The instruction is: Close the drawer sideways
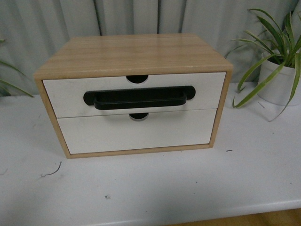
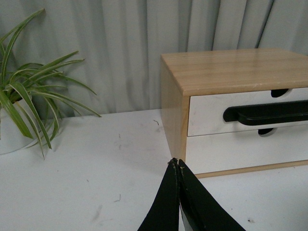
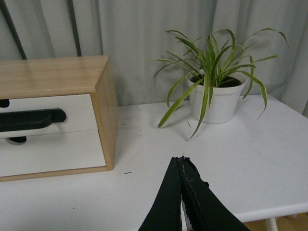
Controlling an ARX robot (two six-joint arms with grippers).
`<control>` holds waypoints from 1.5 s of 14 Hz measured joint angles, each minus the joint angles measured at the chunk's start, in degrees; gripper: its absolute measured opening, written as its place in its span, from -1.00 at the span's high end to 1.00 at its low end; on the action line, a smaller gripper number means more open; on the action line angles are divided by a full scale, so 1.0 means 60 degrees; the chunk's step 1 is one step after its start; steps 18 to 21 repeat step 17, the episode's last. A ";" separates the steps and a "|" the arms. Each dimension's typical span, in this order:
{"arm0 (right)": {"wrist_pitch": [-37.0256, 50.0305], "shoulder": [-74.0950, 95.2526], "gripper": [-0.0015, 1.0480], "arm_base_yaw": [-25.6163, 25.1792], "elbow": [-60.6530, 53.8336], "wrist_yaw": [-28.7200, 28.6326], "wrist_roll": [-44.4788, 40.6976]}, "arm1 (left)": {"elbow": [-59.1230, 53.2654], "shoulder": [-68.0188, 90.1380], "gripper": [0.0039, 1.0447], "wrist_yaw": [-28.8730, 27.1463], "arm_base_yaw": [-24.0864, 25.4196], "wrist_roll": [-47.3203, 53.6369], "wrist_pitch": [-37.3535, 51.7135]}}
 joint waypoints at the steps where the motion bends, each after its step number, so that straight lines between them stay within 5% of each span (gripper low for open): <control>1: 0.0007 -0.0004 0.96 0.0000 0.0000 0.0000 0.0000 | 0.0000 0.0000 0.97 -0.0007 0.0000 0.0000 0.0000; 3: 0.0004 -0.0004 0.96 0.0000 0.0000 0.0000 0.0000 | 0.0000 0.0000 0.97 -0.0007 0.0000 0.0004 0.0004; 4: 0.0004 -0.0004 0.87 0.0000 0.0000 0.0000 -0.0004 | 0.0000 0.0000 0.81 -0.0007 0.0000 -0.0015 0.0004; 11: 0.0004 -0.0004 -0.83 0.0000 0.0000 0.0000 -0.0004 | 0.0000 0.0000 -0.89 -0.0007 0.0000 -0.0011 0.0004; 21: 0.0004 -0.0004 -0.88 0.0000 0.0000 0.0000 0.0000 | 0.0000 0.0000 -0.88 -0.0007 0.0000 -0.0015 0.0004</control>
